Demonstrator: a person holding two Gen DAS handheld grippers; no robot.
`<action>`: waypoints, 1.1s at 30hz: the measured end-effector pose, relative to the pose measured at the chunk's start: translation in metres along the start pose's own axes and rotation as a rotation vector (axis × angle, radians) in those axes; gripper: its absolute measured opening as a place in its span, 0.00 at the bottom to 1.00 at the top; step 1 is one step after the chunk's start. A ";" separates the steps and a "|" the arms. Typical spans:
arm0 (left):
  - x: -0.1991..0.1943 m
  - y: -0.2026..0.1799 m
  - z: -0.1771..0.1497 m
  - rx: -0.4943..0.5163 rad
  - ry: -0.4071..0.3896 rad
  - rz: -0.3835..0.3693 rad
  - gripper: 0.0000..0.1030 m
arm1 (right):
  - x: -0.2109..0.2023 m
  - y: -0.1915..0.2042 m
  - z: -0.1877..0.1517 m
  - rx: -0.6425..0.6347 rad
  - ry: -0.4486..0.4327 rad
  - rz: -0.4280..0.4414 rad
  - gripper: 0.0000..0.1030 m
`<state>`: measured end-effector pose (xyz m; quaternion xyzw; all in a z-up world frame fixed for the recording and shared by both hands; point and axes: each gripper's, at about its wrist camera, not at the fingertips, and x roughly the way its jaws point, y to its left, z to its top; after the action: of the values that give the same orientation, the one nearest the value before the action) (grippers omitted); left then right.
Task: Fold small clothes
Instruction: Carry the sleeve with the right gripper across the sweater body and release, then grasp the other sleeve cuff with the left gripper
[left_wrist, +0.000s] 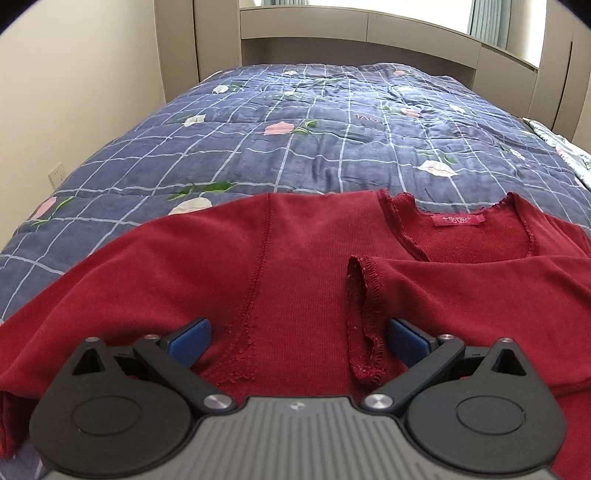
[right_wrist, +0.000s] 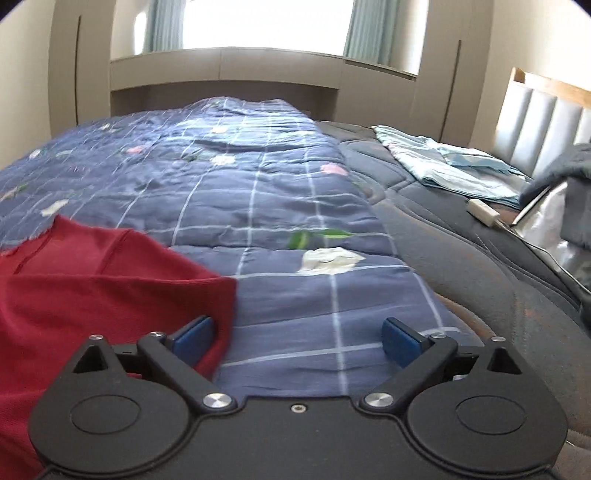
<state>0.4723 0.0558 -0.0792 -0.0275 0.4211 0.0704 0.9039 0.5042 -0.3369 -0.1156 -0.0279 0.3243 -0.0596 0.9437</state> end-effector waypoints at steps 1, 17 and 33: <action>0.000 0.001 0.001 0.001 0.001 0.000 1.00 | -0.006 0.001 0.000 -0.005 -0.015 -0.013 0.92; -0.020 0.007 -0.014 -0.034 0.028 -0.012 1.00 | -0.090 0.067 -0.049 -0.266 -0.141 -0.006 0.99; -0.021 0.005 -0.017 -0.018 0.021 -0.005 1.00 | -0.087 0.036 -0.048 -0.090 -0.077 -0.132 0.99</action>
<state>0.4456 0.0563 -0.0737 -0.0372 0.4297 0.0718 0.8993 0.4100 -0.2906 -0.1038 -0.0939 0.2873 -0.1060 0.9473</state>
